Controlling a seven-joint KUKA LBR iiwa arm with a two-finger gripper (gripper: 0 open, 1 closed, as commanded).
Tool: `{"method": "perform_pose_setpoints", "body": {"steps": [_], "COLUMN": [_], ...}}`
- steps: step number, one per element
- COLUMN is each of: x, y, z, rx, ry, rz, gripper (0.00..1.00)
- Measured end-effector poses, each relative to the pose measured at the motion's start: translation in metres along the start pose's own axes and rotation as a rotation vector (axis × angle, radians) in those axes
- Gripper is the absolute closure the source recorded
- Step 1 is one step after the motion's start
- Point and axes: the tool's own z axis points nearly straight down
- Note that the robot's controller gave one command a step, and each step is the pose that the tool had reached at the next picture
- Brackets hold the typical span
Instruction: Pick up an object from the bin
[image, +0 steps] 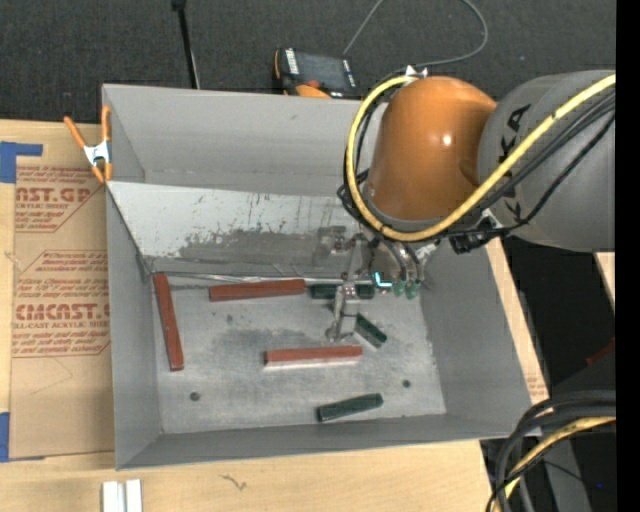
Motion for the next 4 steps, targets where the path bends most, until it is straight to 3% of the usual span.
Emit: {"method": "perform_pose_setpoints", "body": {"steps": [1, 2, 3, 4], "x": [-0.033, 0.018, 0.017, 0.059], "y": [-0.009, 0.044, 0.042, -0.047], "z": [0.16, 0.162, 0.161, 0.153], "rx": [0.001, -0.001, 0.0, 0.004], "ry": [-0.01, -0.004, -0.005, -0.006], "rz": [-0.409, -0.749, -0.745, -0.763], "gripper": [0.0, 0.0, 1.0, 1.0]}}
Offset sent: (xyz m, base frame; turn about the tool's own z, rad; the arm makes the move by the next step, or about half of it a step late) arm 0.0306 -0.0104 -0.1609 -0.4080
